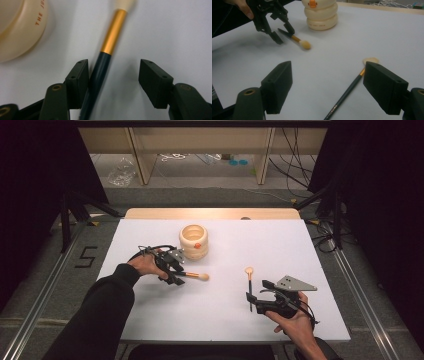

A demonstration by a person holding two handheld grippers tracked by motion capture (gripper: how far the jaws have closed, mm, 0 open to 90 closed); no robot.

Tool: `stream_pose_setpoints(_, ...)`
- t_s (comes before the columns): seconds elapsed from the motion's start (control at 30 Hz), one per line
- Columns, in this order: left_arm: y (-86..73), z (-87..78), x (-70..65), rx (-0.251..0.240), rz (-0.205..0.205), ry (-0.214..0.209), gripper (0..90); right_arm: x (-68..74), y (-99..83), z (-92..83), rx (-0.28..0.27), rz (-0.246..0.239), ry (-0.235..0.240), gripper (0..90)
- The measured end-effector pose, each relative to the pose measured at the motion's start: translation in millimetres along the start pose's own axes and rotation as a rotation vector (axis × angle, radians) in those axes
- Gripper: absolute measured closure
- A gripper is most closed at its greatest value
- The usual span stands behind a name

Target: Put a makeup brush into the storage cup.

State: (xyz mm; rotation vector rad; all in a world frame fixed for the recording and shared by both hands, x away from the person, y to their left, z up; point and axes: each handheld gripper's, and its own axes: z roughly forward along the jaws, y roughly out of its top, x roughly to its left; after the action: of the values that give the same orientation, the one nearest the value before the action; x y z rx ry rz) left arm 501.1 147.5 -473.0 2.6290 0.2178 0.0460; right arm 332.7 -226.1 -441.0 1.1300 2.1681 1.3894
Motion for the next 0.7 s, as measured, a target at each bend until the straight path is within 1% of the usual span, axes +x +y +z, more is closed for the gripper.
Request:
stream_pose_setpoints(0.1, 1.9, -0.3, -1.0, 0.007, -0.004, 0.002, 45.0, 0.2, 0.2, -0.1, 0.004, 0.006, 0.0, 24.4)
stream_pose_setpoints(0.13, 2.2, 0.0, -1.1, 0.008, -0.008, 0.003, 45.7, -0.1, -0.1, 0.4, 0.001, -0.001, -0.002, 24.5)
stream_pose_setpoints(0.17, 2.4, -0.1, -1.6, 0.012, -0.027, 0.001, 46.4, 0.0, -0.2, 1.0, -0.003, 0.001, 0.004, 24.5)
stream_pose_setpoints(0.2, 3.2, -0.5, -0.6, 0.018, -0.034, 0.002, 47.3, 0.0, -0.3, 1.3, -0.008, 0.0, 0.001, 24.5)
stream_pose_setpoints(0.23, 4.5, -1.0, 0.3, 0.035, -0.021, 0.007, 49.1, 0.1, 0.0, 0.4, 0.002, -0.001, -0.001, 24.6)
stream_pose_setpoints(0.27, 6.3, -1.6, -0.9, 0.055, -0.033, 0.005, 50.8, 0.1, -0.2, 1.0, -0.003, 0.0, 0.005, 24.7)
stream_pose_setpoints(0.3, 9.1, -2.3, 0.7, 0.081, -0.003, 0.015, 52.7, 0.3, -0.4, 2.0, -0.012, 0.003, 0.007, 24.8)
stream_pose_setpoints(0.33, 11.8, -0.7, -1.2, 0.081, -0.03, 0.019, 54.2, 0.1, 0.4, 0.7, -0.002, -0.002, -0.002, 24.8)
stream_pose_setpoints(0.37, 13.5, -0.5, -0.3, 0.091, -0.021, 0.015, 55.5, 0.1, 0.5, 2.8, -0.025, 0.006, 0.013, 24.8)
stream_pose_setpoints(0.4, 15.6, 0.4, -0.4, 0.098, -0.024, 0.012, 56.7, 0.4, 1.1, 2.0, -0.017, 0.014, 0.016, 24.9)
stream_pose_setpoints(0.43, 17.7, 0.4, 1.2, 0.124, -0.001, 0.01, 57.7, 0.3, 1.0, 1.9, -0.014, 0.015, 0.015, 24.9)
stream_pose_setpoints(0.47, 19.2, 1.3, 0.5, 0.122, -0.016, 0.008, 58.1, -0.1, 0.6, 2.3, -0.019, 0.009, 0.016, 24.9)
stream_pose_setpoints(0.5, 21.1, 0.1, 2.4, 0.153, 0.011, 0.006, 59.3, 0.0, 0.4, 2.2, -0.018, 0.012, 0.017, 24.9)
stream_pose_setpoints(0.53, 22.3, 1.1, 1.1, 0.148, -0.006, 0.008, 61.3, 0.0, 0.4, 2.2, -0.018, 0.011, 0.017, 24.9)
stream_pose_setpoints(0.6, 24.8, 0.5, 2.2, 0.183, 0.019, 0.002, 64.1, 0.1, 0.4, 2.2, -0.019, 0.01, 0.019, 24.9)
stream_pose_setpoints(0.63, 25.5, 0.5, 2.2, 0.186, 0.011, 0.001, 64.7, -0.5, 0.7, 0.9, -0.005, -0.007, -0.001, 24.9)
stream_pose_setpoints(0.67, 25.7, 0.1, 2.9, 0.193, 0.008, 0.0, 65.3, -0.6, 0.7, 0.9, -0.004, -0.01, -0.002, 24.9)
stream_pose_setpoints(0.7, 25.3, 0.6, 2.8, 0.185, -0.011, -0.002, 66.4, 0.0, 0.6, 0.9, 0.0, -0.002, 0.004, 25.0)
